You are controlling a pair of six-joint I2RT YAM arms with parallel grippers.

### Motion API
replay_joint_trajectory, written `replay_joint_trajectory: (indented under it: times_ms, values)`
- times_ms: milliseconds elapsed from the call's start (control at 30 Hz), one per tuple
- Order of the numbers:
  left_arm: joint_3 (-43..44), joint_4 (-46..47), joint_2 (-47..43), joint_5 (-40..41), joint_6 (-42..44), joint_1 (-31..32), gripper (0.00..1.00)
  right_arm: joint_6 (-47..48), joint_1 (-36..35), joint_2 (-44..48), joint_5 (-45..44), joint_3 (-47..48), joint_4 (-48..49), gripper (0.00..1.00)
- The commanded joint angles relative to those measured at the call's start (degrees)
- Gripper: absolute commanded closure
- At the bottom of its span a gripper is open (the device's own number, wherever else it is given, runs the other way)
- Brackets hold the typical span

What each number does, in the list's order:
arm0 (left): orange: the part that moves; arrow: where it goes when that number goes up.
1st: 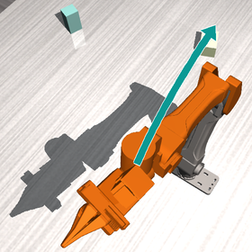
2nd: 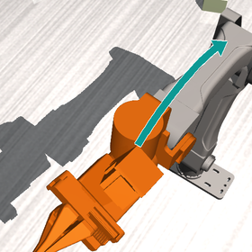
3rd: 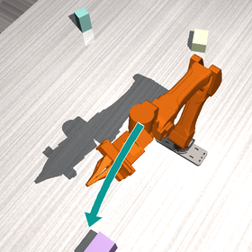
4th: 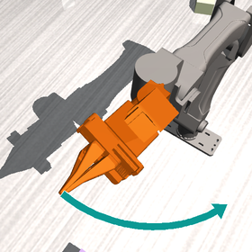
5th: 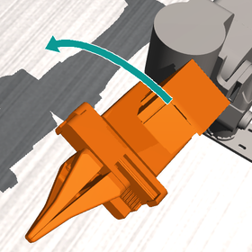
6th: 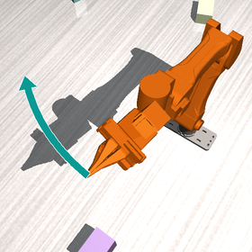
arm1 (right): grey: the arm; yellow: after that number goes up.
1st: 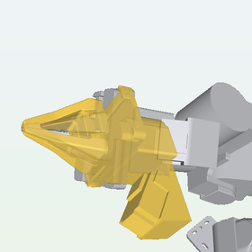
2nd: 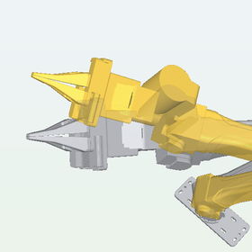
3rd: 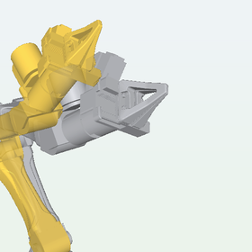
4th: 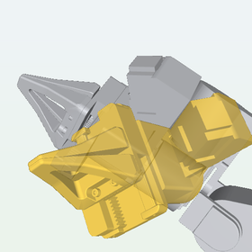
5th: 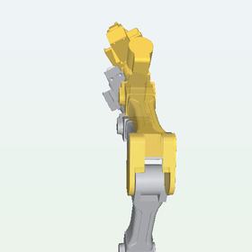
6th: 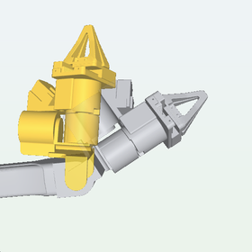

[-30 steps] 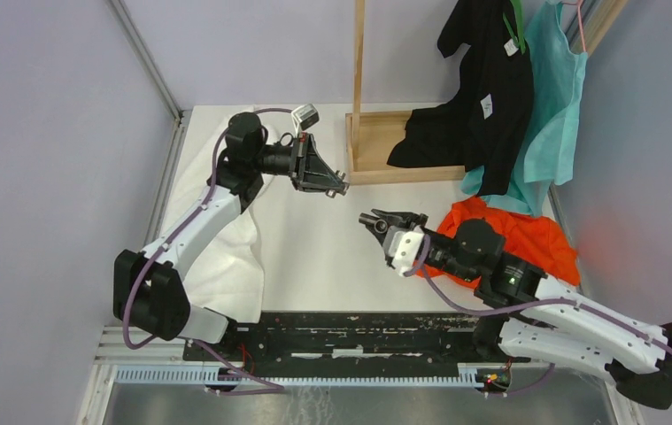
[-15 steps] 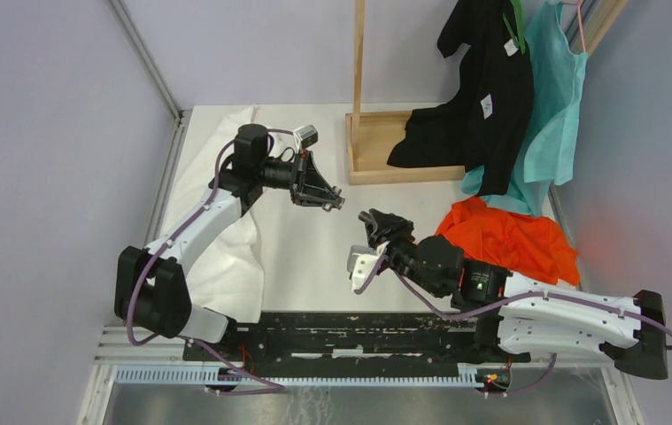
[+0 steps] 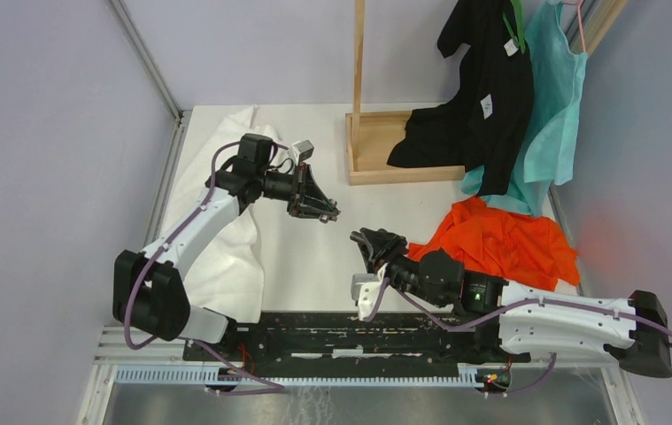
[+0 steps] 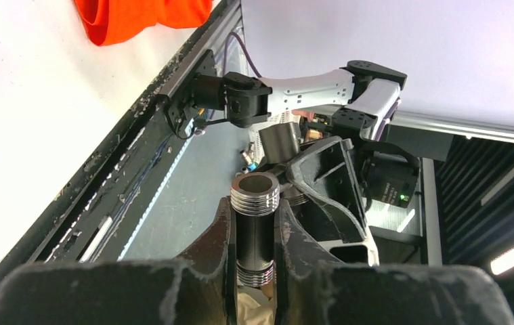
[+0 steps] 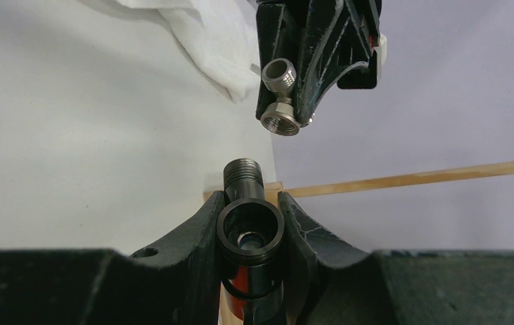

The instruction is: Install the water faucets

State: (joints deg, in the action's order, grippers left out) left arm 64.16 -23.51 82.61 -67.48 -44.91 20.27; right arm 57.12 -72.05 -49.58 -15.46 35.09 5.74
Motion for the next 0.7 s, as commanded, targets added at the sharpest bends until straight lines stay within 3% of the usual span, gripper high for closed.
replay_joint_trajectory:
  times_ms: [0,133,300,667]
  values:
    - [1.76,-3.61,-6.4,0.85,2.14,0.31,0.97,5.46,-1.68,2.85,-0.68,-4.22,15.36,0.99]
    - [1.1,0.04,-6.66,-9.67,-1.0,0.29,0.97,10.06,-3.36,3.23,-1.57,-6.57,21.83,0.99]
    - [1.24,0.22,-8.12,-10.25,-0.75,0.71,0.97,11.64,-5.33,4.58,2.71,-2.46,13.75,0.99]
    - [-0.51,-0.79,-7.59,-11.1,-2.19,0.74,0.97,21.4,-9.13,-0.14,-1.94,-4.58,25.37,0.99]
